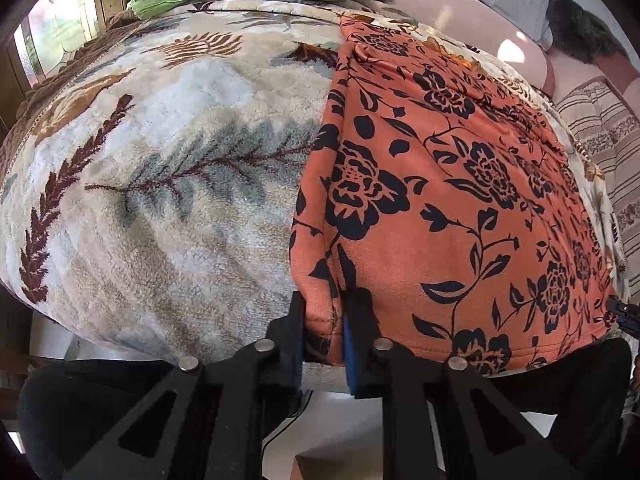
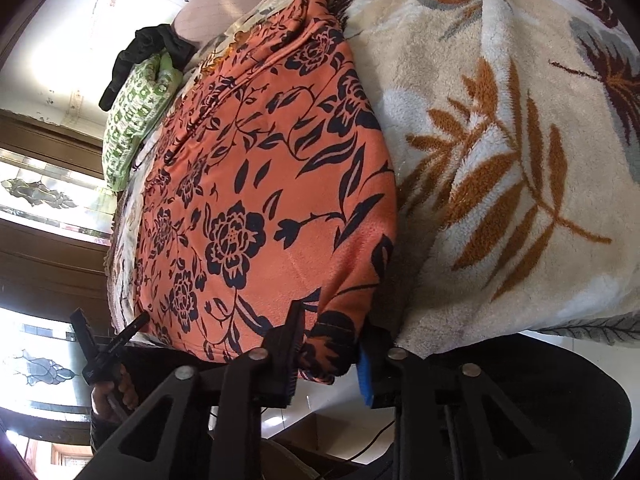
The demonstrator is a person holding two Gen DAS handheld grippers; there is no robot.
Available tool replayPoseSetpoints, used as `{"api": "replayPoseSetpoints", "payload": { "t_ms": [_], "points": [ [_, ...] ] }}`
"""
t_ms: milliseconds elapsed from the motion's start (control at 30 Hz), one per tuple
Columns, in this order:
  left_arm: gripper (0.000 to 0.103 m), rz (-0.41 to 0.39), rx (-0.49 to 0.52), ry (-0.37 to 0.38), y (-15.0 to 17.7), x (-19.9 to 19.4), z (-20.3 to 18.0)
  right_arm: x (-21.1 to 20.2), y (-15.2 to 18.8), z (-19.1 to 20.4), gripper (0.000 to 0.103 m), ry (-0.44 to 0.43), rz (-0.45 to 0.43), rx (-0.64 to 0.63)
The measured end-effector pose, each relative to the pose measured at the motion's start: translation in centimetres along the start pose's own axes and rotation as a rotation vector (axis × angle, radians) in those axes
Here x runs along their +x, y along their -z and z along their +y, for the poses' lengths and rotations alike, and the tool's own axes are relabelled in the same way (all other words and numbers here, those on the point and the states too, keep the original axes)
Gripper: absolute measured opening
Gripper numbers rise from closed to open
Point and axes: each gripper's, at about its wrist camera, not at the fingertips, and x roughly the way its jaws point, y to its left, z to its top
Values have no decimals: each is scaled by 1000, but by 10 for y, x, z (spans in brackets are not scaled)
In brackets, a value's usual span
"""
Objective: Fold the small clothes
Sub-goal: 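Pinch the hem edge with the right gripper while the left gripper pinches beside it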
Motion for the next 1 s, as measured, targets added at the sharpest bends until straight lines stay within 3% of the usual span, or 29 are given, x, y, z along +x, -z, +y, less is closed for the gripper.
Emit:
{"api": "replayPoseSetpoints", "payload": {
  "t_ms": [133, 200, 300, 367, 400, 467, 500, 533, 600, 833, 1000],
  "points": [
    [14, -35, 12, 12, -2, -9, -3, -15, -2, 3, 21, -31, -40, 7],
    [17, -25, 20, -23, -2, -3, -4, -15, -3, -1, 24, -55, -46, 35],
    [40, -9, 3, -32, -2, 3, -5, -5, -5, -7, 25, -43, -17, 69],
    [64, -12, -7, -18, -2, 3, -6, -3, -5, -10, 25, -50, -13, 81],
    [65, -15, -6, -22, -1, 3, -7, -3, -4, -12, 25, -55, -13, 86],
    [64, -15, 8, -27, -1, 5, -9, -1, -4, -16, 25, -64, -12, 102],
    [56, -17, 17, -27, -1, 5, -10, 0, -3, -19, 25, -65, -14, 110],
    [25, -12, 28, -40, -2, 7, -11, -1, -3, -22, 25, -71, -17, 112],
    [13, -3, 13, -10, -6, 6, -7, -2, -2, -24, 25, -80, -23, 106],
    [11, -25, 1, 7, -7, -1, -4, -25, -8, -24, 21, -115, -92, 105],
    [23, -24, 49, -15, -4, 6, -11, -12, -11, -33, 25, -108, -56, 158]
  ]
}}
